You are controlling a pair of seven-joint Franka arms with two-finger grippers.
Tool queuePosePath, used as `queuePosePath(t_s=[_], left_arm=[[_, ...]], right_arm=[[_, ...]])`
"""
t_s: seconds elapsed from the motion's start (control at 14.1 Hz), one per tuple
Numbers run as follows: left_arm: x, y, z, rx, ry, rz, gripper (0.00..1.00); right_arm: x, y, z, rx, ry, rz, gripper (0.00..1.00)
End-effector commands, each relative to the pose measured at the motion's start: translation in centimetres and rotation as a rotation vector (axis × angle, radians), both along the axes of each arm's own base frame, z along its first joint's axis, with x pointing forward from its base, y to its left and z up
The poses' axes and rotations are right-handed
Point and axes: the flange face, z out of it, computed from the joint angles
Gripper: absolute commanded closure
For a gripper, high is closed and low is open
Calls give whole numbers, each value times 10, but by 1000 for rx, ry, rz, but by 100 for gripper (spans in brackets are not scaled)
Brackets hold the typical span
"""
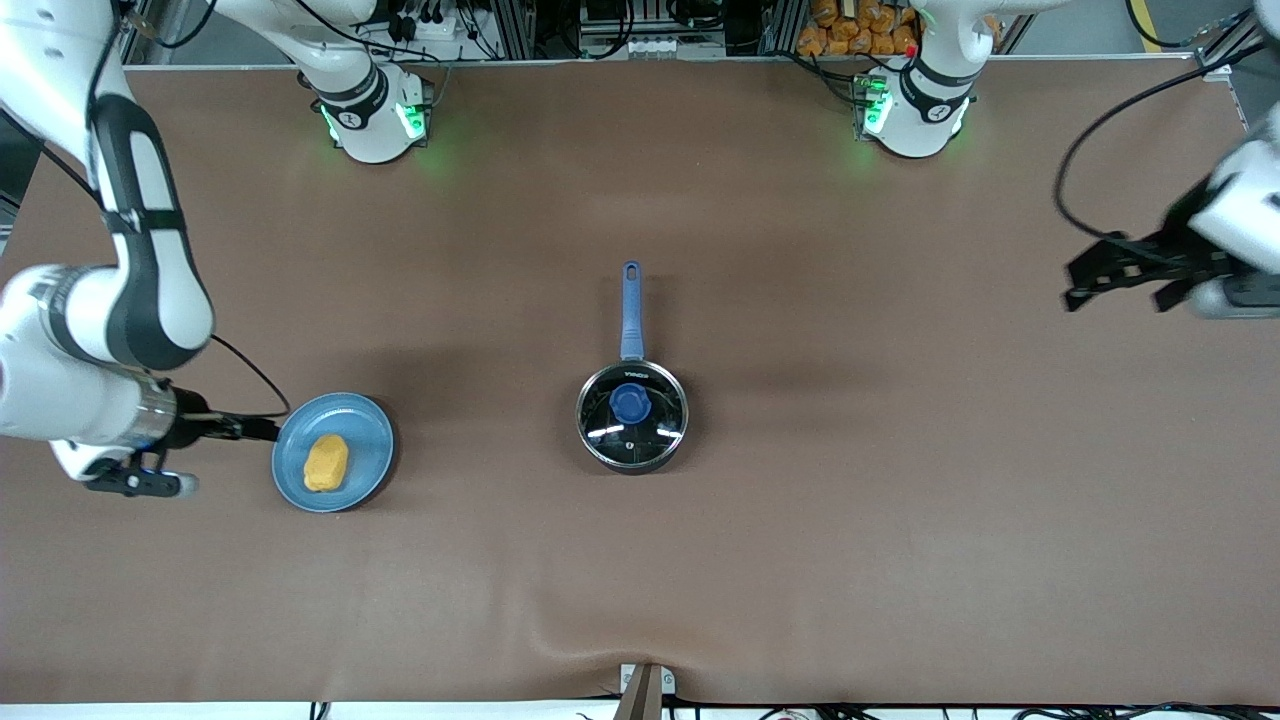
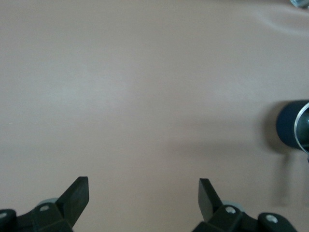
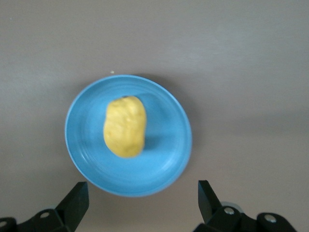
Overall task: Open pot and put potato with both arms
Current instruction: 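Lower the right gripper onto the potato while the left gripper reaches the lid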
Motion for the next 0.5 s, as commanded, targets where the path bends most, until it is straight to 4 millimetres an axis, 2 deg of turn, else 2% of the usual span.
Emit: queuePosePath(t_s=[0.0,0.14,0.21,0.43], left_arm=[[10,-64,-28,-20,51,-7,0],[19,-120,-48,-25,75,28,0],[24,-154,-59,-31,74,25,0],[33,-226,-93,-62,50,47,0]], right_arm=[[10,21,-40,38,-14,-18,0],[14,24,-68,50,-25,-35,0],[15,24,-77,47,-32,-37,0],[17,20,-96,38,-51,-47,0]])
